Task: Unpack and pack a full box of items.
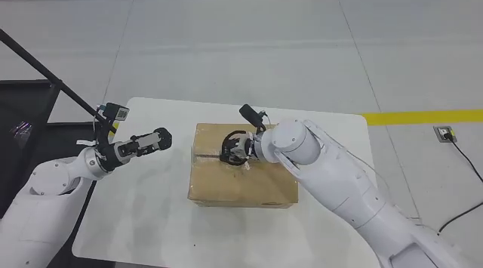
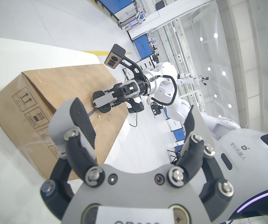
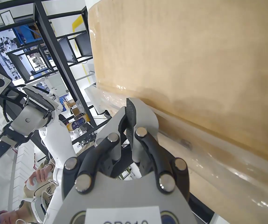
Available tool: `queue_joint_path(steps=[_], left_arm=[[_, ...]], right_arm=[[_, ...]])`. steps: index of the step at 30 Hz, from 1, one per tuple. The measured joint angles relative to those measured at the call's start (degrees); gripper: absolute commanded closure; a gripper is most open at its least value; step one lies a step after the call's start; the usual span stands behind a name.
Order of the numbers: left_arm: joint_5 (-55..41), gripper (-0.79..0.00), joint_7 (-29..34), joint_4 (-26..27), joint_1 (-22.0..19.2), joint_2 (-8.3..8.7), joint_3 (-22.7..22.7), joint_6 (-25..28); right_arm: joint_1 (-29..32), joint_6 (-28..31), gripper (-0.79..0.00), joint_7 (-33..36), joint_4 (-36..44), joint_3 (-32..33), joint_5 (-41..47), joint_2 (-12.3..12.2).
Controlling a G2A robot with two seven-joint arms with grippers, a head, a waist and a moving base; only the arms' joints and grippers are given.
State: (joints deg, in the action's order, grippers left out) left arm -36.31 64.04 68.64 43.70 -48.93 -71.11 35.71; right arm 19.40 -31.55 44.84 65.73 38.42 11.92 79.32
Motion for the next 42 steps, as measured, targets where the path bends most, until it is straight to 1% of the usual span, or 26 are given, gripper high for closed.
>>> queue_joint_path(steps=[3,10,14,17,21,22,23,24,25,26,28,31,33,34,36,37,38,39,41,42], left_arm=[[-0.01,-0.785,0.28,0.06,-0.11,-0.11,-0.06,-0.09],[0.22,-0.785,0.81,0.00,-0.42,-0.43,0.10,-0.22],[0.21,-0.785,1.08,-0.23,-0.67,-0.62,0.25,-0.38],[0.29,-0.785,1.27,-0.43,-0.85,-0.76,0.33,-0.39],[0.48,-0.785,1.50,-0.52,-0.91,-0.97,0.67,-0.59],[0.54,-0.785,1.63,-0.43,-0.90,-1.04,0.83,-0.67],[0.59,-0.785,1.73,-0.31,-0.88,-1.10,0.95,-0.74],[0.65,-0.785,1.84,-0.16,-0.86,-1.16,1.09,-0.81],[0.74,-0.785,1.97,0.08,-0.84,-1.24,1.29,-0.88],[0.86,-0.785,2.04,0.26,-0.84,-1.30,1.45,-0.94],[1.12,-0.785,2.07,0.69,-0.89,-1.45,1.81,-1.09],[1.44,-0.785,1.92,1.06,-1.03,-1.67,2.23,-1.22],[1.64,-0.785,1.79,1.13,-1.12,-1.78,2.40,-1.29],[1.75,-0.785,1.72,1.13,-1.16,-1.85,2.47,-1.31],[1.87,-0.785,1.72,1.11,-1.19,-1.92,2.52,-1.32],[1.87,-0.785,1.72,1.06,-1.18,-1.98,2.55,-1.32],[1.85,-0.785,1.70,1.01,-1.15,-2.01,2.56,-1.32],[1.87,-0.785,1.67,0.97,-1.12,-2.05,2.56,-1.29],[2.00,-0.785,1.60,0.97,-1.03,-2.12,2.56,-1.20],[2.05,-0.785,1.58,0.99,-0.98,-2.14,2.53,-1.18]], right_arm=[[1.24,-2.36,0.000,-0.19,2.12,1.59,-1.50,-0.86],[5.79,-6.98,0.000,-1.02,7.80,7.58,-4.28,-3.52],[7.64,-9.87,0.000,0.51,10.22,9.77,-5.71,-4.69],[9.41,-9.21,0.000,-0.77,12.97,12.00,-6.77,-5.51],[14.81,-6.31,0.000,-6.14,20.19,17.50,-7.73,-6.93],[17.02,-5.74,-0.058,-7.49,23.21,19.45,-8.66,-7.52],[18.74,-5.47,-0.311,-8.12,25.59,20.91,-9.59,-8.00],[20.49,-5.21,-0.588,-8.33,28.00,22.32,-10.72,-8.50],[22.78,-5.09,-0.767,-8.28,30.99,24.15,-12.43,-9.17],[24.43,-5.28,-0.785,-8.19,32.99,25.57,-13.66,-9.65],[28.05,-5.91,-0.785,-7.80,36.92,28.88,-15.54,-10.59],[31.88,-8.10,-0.785,-7.03,39.35,32.80,-16.68,-11.49],[33.03,-9.71,-0.723,-6.05,39.60,34.36,-16.38,-11.81],[33.39,-10.52,-0.705,-5.31,39.44,35.22,-15.66,-11.94],[33.57,-11.90,-0.702,-4.31,38.94,36.16,-14.16,-12.05],[33.46,-12.61,-0.674,-4.06,38.70,36.56,-13.50,-12.09],[33.38,-13.02,-0.619,-4.14,38.59,36.70,-13.38,-12.13],[33.31,-13.33,-0.588,-4.42,38.59,36.74,-13.54,-12.17],[33.14,-13.30,-0.557,-4.95,38.63,36.67,-13.92,-12.26],[33.00,-13.19,-0.499,-5.17,38.50,36.58,-14.18,-12.29]])
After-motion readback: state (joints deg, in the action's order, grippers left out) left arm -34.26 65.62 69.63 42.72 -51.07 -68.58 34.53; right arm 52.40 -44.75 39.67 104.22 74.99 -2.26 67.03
